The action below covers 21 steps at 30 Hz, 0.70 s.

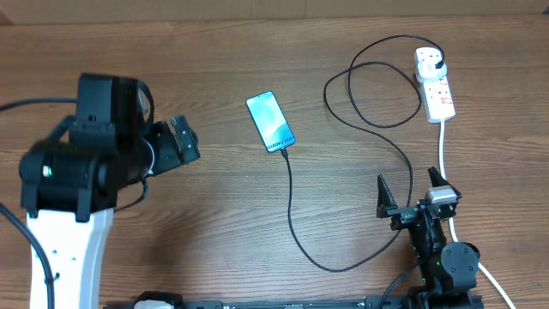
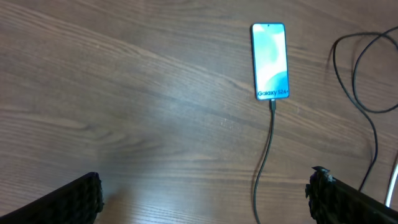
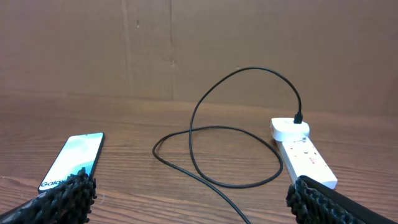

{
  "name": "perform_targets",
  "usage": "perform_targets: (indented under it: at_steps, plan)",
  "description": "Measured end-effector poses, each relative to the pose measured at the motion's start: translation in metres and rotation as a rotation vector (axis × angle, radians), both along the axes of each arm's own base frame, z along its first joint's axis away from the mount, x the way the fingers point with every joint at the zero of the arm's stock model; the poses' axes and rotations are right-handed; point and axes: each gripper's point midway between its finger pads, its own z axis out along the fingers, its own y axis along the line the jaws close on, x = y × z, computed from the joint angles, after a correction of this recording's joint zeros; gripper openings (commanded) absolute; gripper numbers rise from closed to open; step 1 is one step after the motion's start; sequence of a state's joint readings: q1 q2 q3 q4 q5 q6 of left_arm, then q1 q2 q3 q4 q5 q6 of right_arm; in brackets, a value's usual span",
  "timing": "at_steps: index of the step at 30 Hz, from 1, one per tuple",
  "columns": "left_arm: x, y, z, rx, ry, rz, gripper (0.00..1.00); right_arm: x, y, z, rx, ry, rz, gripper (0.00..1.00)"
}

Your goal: Plug charger to phone and switch on socket

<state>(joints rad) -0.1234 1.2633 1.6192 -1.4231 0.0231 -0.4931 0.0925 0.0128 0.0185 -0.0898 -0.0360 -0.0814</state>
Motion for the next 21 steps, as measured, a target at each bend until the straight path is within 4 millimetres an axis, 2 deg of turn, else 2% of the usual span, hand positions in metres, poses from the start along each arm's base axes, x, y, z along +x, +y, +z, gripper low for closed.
perform_targets:
  at_steps: [4, 7, 12, 16, 21]
  plan:
    - [0.004, 0.0, -0.022, 0.007, -0.051, -0.022, 1.0, 0.0, 0.0, 0.0, 0.0, 0.0, 0.0, 1.0]
    - [0.005, -0.003, -0.055, 0.011, -0.072, -0.062, 1.0, 0.0, 0.0, 0.0, 0.0, 0.0, 0.0, 1.0]
    - [0.0, -0.011, -0.092, -0.013, -0.117, -0.12, 1.0, 0.0, 0.0, 0.0, 0.0, 0.0, 0.0, 1.0]
    - [-0.004, -0.015, -0.109, -0.035, -0.201, -0.147, 1.0, 0.0, 0.0, 0.0, 0.0, 0.0, 0.0, 1.0]
    - [-0.008, -0.02, -0.115, -0.056, -0.363, -0.178, 0.99, 0.0, 0.0, 0.0, 0.0, 0.0, 0.0, 1.0]
